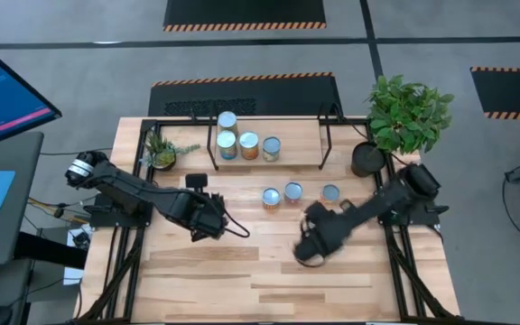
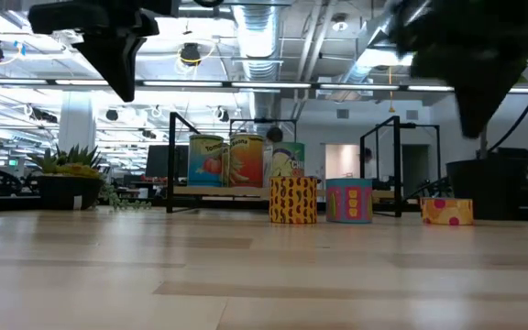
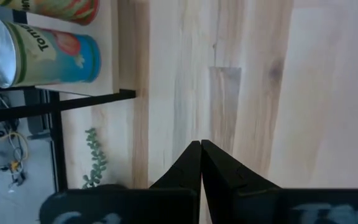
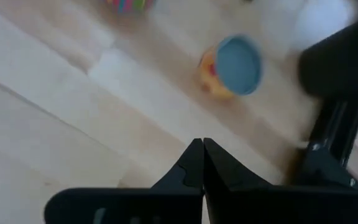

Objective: Pick and place cans onto a shelf
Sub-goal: Put the canned pineapple on the shelf

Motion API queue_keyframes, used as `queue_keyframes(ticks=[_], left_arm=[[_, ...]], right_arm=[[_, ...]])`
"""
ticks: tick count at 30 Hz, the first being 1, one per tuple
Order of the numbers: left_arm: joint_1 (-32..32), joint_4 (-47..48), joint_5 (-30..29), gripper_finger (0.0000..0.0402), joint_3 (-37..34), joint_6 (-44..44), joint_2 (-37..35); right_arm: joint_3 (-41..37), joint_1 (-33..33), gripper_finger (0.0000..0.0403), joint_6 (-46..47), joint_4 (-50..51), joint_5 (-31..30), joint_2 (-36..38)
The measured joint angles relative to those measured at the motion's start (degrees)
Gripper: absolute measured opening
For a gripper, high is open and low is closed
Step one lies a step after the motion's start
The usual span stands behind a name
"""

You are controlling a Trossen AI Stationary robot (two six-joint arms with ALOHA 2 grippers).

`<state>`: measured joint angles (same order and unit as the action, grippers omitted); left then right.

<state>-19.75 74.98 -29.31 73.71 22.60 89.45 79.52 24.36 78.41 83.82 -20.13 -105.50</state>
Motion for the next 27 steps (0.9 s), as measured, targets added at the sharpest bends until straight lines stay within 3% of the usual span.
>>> queue_keyframes(ticks=[3,8,20,27], left_arm=[[1.1,-0.9,0.3,0.0,0.0,-0.5,0.0],[2.9,-2.9,1.0,0.0,0.0,-0.7,0.0],[4.0,-6.2,2.4,0.0,0.0,-0.5,0.0],[4.0,-7.4,3.6,0.0,0.0,-0.8,0.0]], right_arm=[[-0.2,-6.8,0.0014,-9.9,-2.5,5.0,-0.9],[-0.2,-11.5,0.0026,-22.8,-7.3,3.4,-0.2],[-3.8,-13.6,0.0045,-25.7,-8.2,2.2,0.1],[-8.1,-13.6,0.0096,-26.5,-9.1,4.0,0.0]])
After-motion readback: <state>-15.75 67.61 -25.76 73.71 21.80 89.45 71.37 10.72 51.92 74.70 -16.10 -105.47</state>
